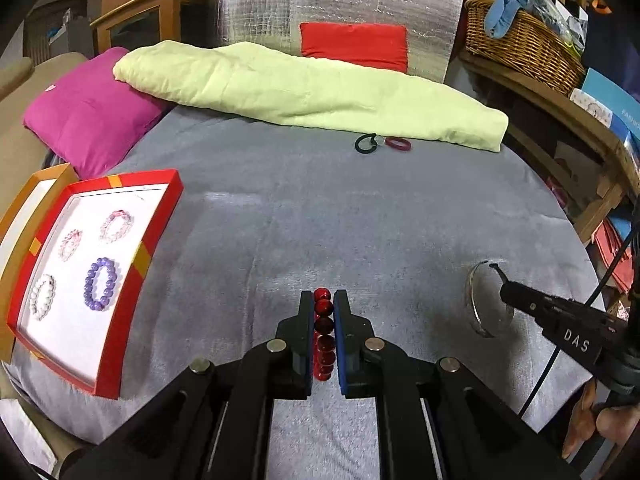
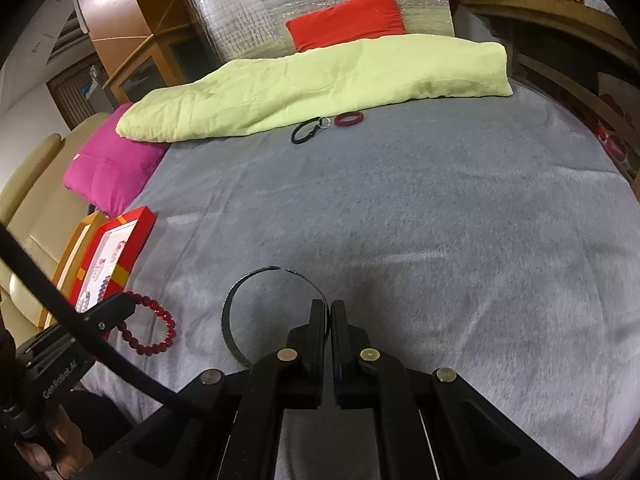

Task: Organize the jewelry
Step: 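Carry the red bracelet and silver bangle over to the red-rimmed tray, then lower both items into the tray and open both tools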

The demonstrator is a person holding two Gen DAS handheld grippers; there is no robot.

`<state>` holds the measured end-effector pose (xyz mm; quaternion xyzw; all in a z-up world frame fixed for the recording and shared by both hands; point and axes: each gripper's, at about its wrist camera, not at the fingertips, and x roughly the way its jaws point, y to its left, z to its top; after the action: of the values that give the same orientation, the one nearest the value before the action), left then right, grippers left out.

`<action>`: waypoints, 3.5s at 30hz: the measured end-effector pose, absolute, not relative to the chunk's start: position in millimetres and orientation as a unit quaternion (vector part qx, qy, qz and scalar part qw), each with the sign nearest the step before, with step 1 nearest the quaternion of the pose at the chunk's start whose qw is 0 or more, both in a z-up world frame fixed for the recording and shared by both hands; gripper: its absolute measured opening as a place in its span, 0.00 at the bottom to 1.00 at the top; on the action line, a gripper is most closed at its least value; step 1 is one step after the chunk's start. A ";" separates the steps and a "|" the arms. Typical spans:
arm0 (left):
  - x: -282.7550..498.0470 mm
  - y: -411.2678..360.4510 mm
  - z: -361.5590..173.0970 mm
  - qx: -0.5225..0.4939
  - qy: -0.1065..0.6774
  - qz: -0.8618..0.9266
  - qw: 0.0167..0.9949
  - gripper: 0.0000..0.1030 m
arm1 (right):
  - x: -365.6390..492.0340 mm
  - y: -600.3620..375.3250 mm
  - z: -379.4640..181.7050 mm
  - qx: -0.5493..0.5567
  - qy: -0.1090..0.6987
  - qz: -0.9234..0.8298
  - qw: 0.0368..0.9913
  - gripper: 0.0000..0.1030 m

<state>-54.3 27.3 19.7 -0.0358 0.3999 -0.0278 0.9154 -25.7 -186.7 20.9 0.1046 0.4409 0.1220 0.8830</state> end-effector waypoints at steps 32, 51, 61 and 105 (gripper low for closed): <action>-78.3 134.4 36.7 -0.115 0.380 0.055 0.916 0.09 | -44.6 -74.5 55.3 0.032 0.433 0.217 0.874 0.04; -73.7 244.5 40.4 -0.146 0.373 0.141 0.905 0.09 | -17.9 47.7 73.6 0.000 0.429 0.297 0.853 0.04; -59.2 281.4 18.6 -0.155 0.396 0.152 0.892 0.09 | 5.1 110.1 71.3 -0.032 0.433 0.313 0.845 0.04; 6.8 342.6 -33.7 -0.172 0.444 0.161 0.864 0.09 | 89.1 236.2 4.2 -0.152 0.490 0.291 0.808 0.04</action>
<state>6.8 342.6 -33.7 -0.1722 0.4442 0.1614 0.8643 89.1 236.2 4.2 -0.1521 0.4897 0.2910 0.8077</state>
